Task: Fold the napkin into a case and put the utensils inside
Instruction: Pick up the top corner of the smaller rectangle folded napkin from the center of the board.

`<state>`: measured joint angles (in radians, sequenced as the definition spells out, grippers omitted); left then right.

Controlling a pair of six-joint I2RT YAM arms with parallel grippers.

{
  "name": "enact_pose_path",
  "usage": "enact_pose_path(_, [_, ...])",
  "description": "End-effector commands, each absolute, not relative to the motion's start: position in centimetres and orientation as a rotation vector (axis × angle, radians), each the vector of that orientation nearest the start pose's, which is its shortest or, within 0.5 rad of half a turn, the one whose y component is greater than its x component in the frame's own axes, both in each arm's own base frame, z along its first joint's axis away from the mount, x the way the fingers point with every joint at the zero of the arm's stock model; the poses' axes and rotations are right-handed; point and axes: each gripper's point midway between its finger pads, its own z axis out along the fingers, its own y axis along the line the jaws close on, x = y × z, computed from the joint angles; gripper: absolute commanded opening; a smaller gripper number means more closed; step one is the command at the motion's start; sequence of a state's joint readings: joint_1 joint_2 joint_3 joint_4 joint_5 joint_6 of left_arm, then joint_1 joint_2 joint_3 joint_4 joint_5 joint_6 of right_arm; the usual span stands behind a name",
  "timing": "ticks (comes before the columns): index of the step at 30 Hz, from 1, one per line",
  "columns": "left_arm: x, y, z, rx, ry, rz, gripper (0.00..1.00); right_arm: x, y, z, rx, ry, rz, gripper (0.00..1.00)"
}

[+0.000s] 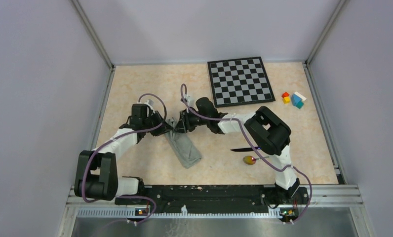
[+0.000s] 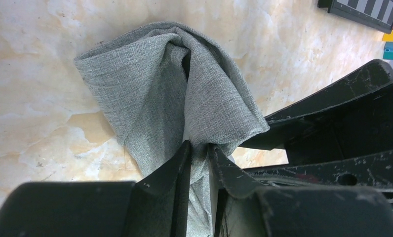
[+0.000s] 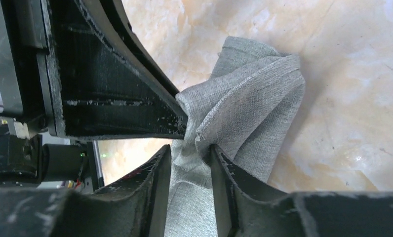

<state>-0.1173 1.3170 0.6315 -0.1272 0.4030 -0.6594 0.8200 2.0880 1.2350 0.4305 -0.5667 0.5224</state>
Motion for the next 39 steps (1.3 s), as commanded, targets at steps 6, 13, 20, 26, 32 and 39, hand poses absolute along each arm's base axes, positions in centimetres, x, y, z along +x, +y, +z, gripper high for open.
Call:
enact_pose_path(6, [30.6, -13.0, 9.0, -0.434, 2.367, -0.895, 0.22, 28.1, 47.9, 11.2, -0.796, 1.927, 1.313, 0.39])
enact_pose_path(13, [30.4, -13.3, 9.1, -0.43, 2.372, -0.917, 0.21, 29.0, 48.7, 11.3, -0.741, 1.938, 1.2, 0.38])
enact_pose_path(20, [30.2, -13.2, 8.8, -0.434, 2.377, -0.915, 0.18, 29.9, 48.3, 11.0, -0.683, 1.968, 1.111, 0.38])
enact_pose_path(26, [30.2, -13.0, 8.6, -0.431, 2.38, -0.894, 0.17, 30.0, 48.1, 12.4, -0.627, 1.951, 1.137, 0.42])
enact_pose_path(32, [30.0, -13.0, 8.4, -0.432, 2.387, -0.896, 0.16, 30.4, 48.3, 12.2, -0.619, 1.965, 1.13, 0.48])
enact_pose_path(39, [30.4, -12.3, 9.5, -0.414, 2.37, -0.846, 0.2, 30.8, 48.7, 11.1, -0.618, 1.994, 1.111, 0.46])
